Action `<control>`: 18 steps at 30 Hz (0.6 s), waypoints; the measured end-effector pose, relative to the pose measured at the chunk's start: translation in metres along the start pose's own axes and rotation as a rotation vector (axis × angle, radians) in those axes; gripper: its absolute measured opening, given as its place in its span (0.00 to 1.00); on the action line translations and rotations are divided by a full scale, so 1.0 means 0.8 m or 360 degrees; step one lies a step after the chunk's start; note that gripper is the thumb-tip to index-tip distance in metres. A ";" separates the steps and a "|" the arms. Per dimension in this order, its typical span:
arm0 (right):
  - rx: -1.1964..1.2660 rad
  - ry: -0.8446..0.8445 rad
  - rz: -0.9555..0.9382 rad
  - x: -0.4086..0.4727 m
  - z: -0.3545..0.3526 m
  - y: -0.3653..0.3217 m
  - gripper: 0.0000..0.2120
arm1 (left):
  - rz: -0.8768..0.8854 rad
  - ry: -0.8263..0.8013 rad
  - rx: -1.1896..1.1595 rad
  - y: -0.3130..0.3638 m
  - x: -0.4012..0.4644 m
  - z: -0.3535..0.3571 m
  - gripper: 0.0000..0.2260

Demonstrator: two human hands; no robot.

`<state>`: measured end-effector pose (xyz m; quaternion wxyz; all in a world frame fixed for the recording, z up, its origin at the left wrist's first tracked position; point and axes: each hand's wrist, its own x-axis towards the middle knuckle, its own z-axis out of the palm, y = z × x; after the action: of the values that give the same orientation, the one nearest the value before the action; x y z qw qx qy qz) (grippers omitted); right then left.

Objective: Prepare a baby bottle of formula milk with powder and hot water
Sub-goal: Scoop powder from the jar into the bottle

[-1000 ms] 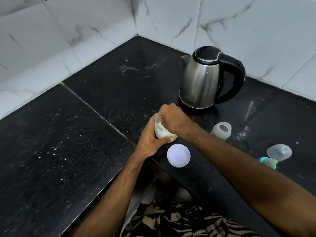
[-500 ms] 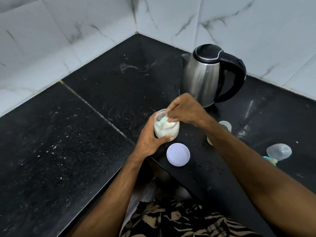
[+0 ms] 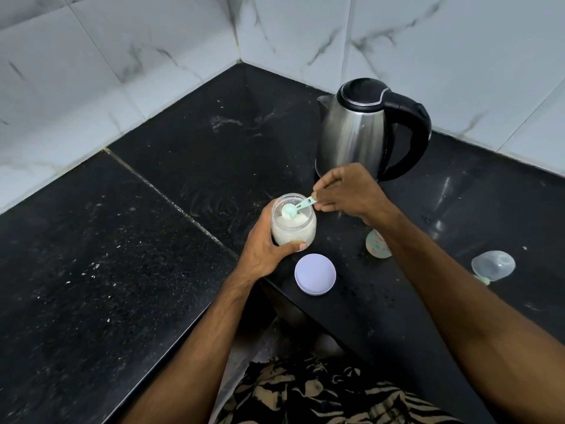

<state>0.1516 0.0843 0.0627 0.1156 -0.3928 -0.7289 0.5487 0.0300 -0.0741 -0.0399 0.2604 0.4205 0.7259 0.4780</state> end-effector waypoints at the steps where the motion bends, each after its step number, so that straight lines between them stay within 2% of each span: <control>1: -0.0046 0.0026 -0.0034 0.000 0.001 0.001 0.03 | 0.0010 0.0006 0.0006 0.000 0.000 0.000 0.42; 7: -0.0726 0.0096 -0.0437 -0.008 0.029 -0.008 0.07 | 0.0119 0.0055 0.0016 0.003 -0.006 0.004 0.41; 12: -0.1168 -0.0021 -0.0468 -0.010 0.063 -0.009 0.04 | 0.0113 0.0078 -0.0016 0.004 -0.008 0.004 0.41; 18: -0.1426 -0.0088 -0.0482 -0.013 0.082 -0.010 0.12 | 0.0069 0.0079 -0.0041 0.005 -0.012 0.005 0.41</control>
<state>0.1152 0.0297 0.0482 -0.0062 -0.2785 -0.9457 0.1673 0.0397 -0.0796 -0.0384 0.2373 0.4208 0.7166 0.5031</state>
